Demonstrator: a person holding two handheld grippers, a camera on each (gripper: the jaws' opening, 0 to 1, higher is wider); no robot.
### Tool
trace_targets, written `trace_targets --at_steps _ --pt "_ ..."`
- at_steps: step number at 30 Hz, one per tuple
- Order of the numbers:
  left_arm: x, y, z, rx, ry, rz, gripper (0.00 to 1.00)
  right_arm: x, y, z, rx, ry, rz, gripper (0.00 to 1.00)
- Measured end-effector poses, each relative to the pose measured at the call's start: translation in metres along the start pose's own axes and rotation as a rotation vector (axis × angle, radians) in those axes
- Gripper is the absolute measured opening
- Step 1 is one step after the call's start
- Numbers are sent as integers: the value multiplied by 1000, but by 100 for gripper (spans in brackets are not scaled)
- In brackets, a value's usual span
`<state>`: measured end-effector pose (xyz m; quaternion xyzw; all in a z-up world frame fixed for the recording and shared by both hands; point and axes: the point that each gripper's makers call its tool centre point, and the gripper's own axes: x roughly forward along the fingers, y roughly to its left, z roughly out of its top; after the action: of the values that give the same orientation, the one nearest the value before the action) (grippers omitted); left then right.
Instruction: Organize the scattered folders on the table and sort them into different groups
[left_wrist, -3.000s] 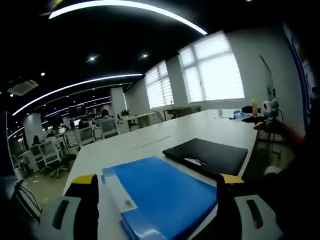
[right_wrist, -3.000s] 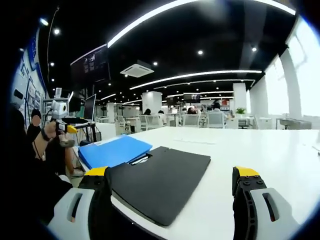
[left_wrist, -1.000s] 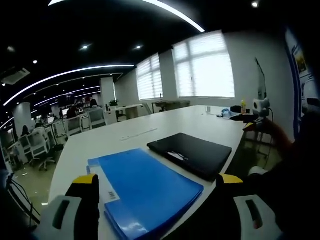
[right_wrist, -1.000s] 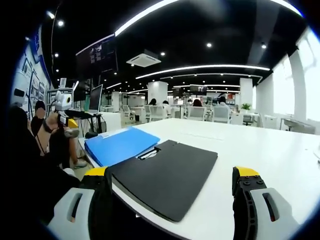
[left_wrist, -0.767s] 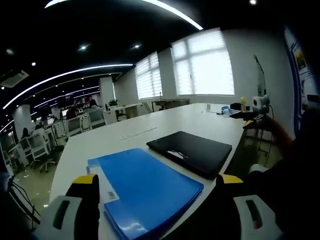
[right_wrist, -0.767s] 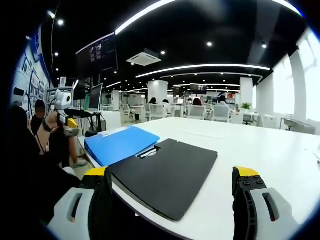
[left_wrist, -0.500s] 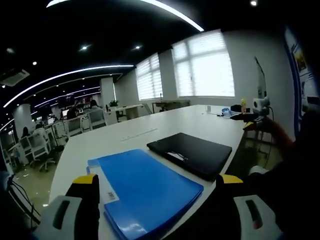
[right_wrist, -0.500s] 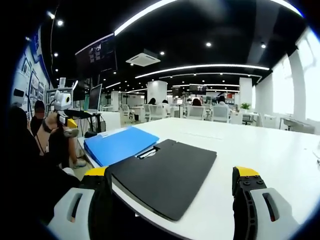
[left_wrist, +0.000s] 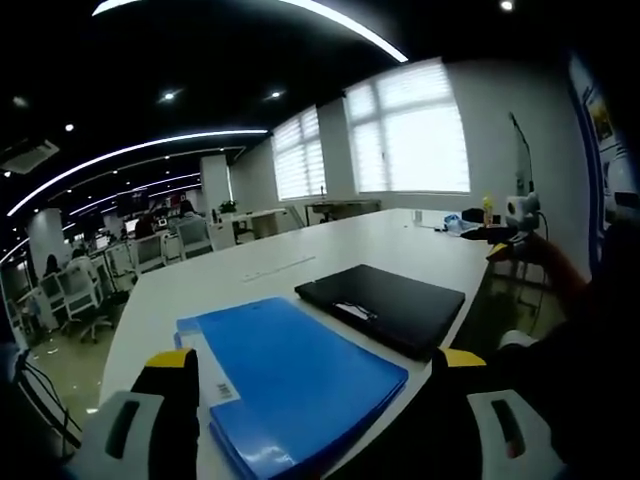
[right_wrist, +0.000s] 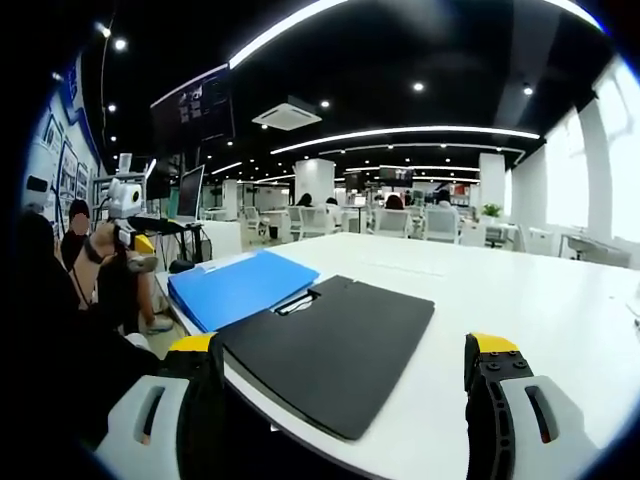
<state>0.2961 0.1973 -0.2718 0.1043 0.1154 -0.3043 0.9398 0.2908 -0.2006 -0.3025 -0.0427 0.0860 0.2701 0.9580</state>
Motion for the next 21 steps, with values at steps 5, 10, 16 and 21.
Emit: trace_targets --at_steps 5,10,16,21 --pt "0 0 0 1 1 -2 97 0 0 0 -1 -1 -1 98" --pt "0 1 -1 0 3 -1 97 0 0 0 -3 2 -2 98" --pt "0 0 -1 2 3 -2 97 0 1 -1 -5 5 -1 98" --pt "0 0 -2 1 5 -1 97 0 0 -2 -5 9 -1 98"
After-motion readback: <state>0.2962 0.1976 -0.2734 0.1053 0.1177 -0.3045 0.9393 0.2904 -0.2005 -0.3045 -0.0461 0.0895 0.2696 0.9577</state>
